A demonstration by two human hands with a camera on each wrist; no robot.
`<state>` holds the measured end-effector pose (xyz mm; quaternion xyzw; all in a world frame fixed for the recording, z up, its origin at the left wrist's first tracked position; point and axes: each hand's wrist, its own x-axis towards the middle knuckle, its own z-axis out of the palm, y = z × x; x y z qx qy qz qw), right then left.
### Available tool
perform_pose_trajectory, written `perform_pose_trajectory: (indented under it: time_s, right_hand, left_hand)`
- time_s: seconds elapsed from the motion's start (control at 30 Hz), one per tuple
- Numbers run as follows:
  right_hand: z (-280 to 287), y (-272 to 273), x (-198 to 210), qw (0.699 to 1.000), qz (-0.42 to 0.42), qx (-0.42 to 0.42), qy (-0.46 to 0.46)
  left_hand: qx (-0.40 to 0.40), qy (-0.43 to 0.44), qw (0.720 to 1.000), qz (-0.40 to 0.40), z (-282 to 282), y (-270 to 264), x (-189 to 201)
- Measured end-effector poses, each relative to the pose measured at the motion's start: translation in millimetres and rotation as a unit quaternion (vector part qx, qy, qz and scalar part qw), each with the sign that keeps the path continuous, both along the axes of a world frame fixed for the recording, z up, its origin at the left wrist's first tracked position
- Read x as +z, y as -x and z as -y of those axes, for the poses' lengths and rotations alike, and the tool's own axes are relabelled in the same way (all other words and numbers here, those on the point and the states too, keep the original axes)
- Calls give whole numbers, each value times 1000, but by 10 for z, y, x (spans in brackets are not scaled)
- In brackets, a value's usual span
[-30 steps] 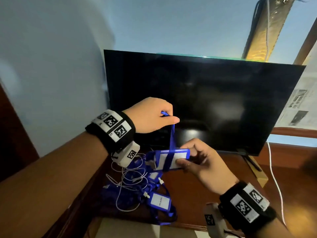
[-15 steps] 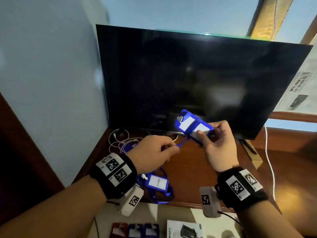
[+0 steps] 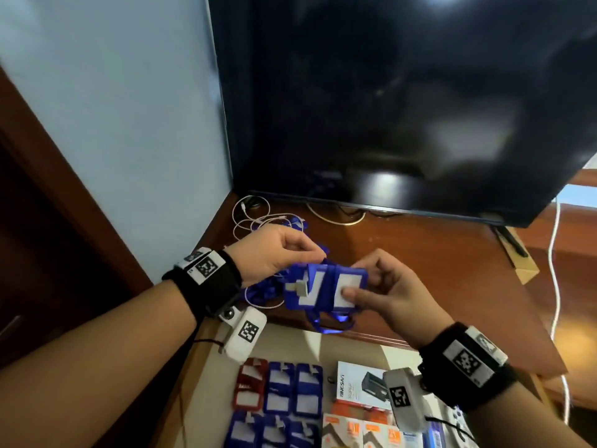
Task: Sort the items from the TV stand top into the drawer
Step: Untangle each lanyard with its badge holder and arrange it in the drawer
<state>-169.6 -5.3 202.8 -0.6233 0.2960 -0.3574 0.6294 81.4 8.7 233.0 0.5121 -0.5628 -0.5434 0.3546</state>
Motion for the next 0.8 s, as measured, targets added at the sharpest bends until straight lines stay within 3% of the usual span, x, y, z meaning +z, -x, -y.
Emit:
perform_pose_trajectory:
  time_s: [0.07, 0.17, 0.27, 0.4, 0.5, 0.6, 0.67, 0.73, 0.8]
  right_hand:
    - [2, -77, -42, 998, 43, -31, -37]
    - [-40, -241, -221, 989, 71, -86, -94]
    - [-112, -417, -442, 972, 88, -136, -169]
    - [-215, -607, -698, 949, 93, -193, -230]
    - [-322, -678, -902, 946, 12, -184, -265]
    - [-441, -702, -1174, 948, -104, -129, -272]
    - [-529, -695, -1372, 943, -206, -63, -253]
    - [-576, -644, -1554, 925, -333, 18, -185]
    - [-560, -566, -1665, 878, -463, 93, -83]
  left_hand:
    - [60, -41, 988, -135, -44, 42, -204]
    - [115, -66, 957, -258, -102, 135, -490]
    - [164, -91, 922, -339, -190, 208, -632]
    - [194, -133, 893, -384, -321, 191, -801]
    - [198, -166, 901, -348, -411, 98, -1020]
    - [185, -173, 946, -200, -516, 36, -1376]
    - [186, -183, 959, -108, -581, -5, -1699]
    - [187, -222, 956, -48, -643, -77, -2053]
    - [183, -255, 949, 16, -658, -190, -2347]
